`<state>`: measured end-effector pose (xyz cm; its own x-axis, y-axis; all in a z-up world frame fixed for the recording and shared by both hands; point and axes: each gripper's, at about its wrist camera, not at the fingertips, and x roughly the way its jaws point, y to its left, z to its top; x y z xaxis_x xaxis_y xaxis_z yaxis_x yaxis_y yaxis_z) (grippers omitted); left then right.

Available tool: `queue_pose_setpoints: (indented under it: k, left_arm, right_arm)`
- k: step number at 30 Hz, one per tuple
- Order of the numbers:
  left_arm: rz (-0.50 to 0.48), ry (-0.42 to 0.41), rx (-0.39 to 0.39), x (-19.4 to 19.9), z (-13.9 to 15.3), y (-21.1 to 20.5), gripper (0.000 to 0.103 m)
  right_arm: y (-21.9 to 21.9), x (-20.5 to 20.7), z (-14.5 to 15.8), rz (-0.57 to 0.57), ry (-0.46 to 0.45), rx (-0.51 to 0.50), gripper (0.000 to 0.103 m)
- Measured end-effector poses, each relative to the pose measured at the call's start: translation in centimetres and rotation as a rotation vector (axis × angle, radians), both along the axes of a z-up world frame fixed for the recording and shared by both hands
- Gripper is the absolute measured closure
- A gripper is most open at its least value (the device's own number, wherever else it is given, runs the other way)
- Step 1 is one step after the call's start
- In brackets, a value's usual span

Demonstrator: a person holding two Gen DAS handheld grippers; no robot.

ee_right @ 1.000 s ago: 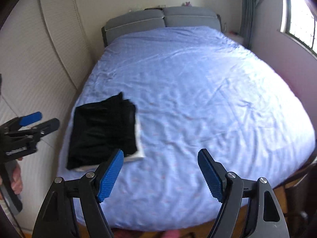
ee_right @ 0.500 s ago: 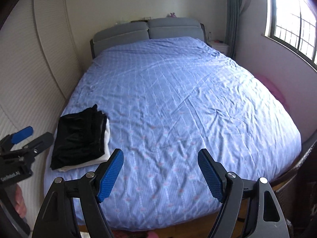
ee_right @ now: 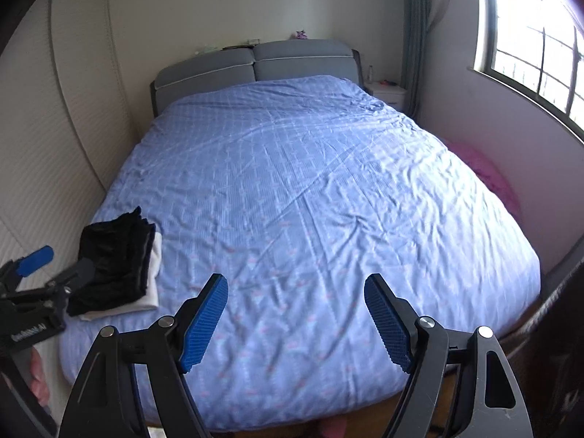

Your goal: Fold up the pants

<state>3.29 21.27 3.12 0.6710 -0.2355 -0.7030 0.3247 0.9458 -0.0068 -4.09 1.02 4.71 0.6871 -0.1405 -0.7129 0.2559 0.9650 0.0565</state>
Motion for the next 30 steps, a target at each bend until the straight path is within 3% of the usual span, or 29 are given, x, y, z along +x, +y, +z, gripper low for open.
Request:
queue_pose_setpoints:
  k: [11, 30]
  left_arm:
    - [0.104, 0.021, -0.008, -3.0, 0.2, -8.0, 0.000]
    - [0.102, -0.041, 0.016, -5.8, 2.5, -13.0, 0.000]
  right_arm:
    - [-8.5, -0.1, 0.8, 0.145, 0.009, -0.044, 0.025]
    - [-13.5, -1.8, 0.5, 0.210, -0.033, 0.024, 0.025]
